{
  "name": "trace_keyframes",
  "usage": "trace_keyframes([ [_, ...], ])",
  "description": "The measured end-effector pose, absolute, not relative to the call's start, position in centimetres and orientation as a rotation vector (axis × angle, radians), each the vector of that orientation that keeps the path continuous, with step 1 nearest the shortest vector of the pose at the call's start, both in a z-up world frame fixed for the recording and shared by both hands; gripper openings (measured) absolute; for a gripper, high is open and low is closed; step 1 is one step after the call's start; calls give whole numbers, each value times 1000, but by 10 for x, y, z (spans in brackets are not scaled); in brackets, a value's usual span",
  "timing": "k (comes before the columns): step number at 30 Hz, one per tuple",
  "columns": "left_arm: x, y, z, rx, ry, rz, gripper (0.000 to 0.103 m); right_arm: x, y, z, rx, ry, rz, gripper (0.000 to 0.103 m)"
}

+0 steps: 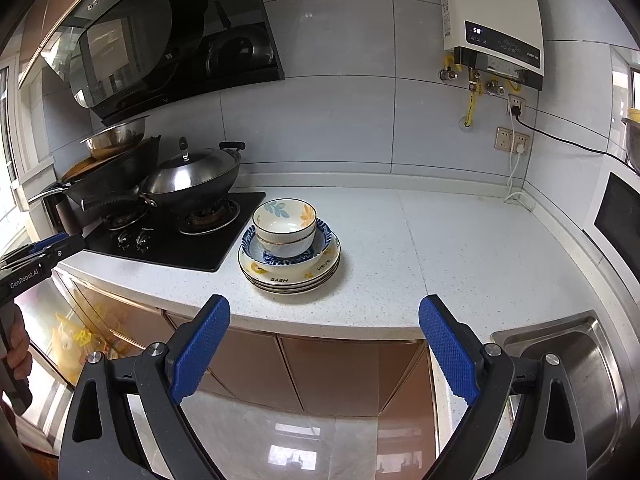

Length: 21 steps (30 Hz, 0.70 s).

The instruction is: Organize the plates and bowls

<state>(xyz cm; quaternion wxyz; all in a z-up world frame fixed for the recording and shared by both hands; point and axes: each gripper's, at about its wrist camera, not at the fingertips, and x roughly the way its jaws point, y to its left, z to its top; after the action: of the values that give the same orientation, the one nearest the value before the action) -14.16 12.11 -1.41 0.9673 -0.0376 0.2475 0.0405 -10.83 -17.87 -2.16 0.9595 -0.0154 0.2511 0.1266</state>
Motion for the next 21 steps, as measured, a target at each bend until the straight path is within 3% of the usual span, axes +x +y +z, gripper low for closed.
trace_keyframes([
  [11, -141, 129, -18, -135, 533, 65, 45, -113, -176, -23, -39, 514, 250, 93],
  [13, -141, 128, -18, -124, 536, 74, 67, -115, -174, -22, -40, 512, 249, 93],
  [15, -142, 126, -17, -112, 522, 84, 80, -116, -174, -22, -41, 509, 248, 93],
  [21, -143, 121, -12, -61, 503, 107, 84, -117, -174, -22, -41, 505, 245, 93],
])
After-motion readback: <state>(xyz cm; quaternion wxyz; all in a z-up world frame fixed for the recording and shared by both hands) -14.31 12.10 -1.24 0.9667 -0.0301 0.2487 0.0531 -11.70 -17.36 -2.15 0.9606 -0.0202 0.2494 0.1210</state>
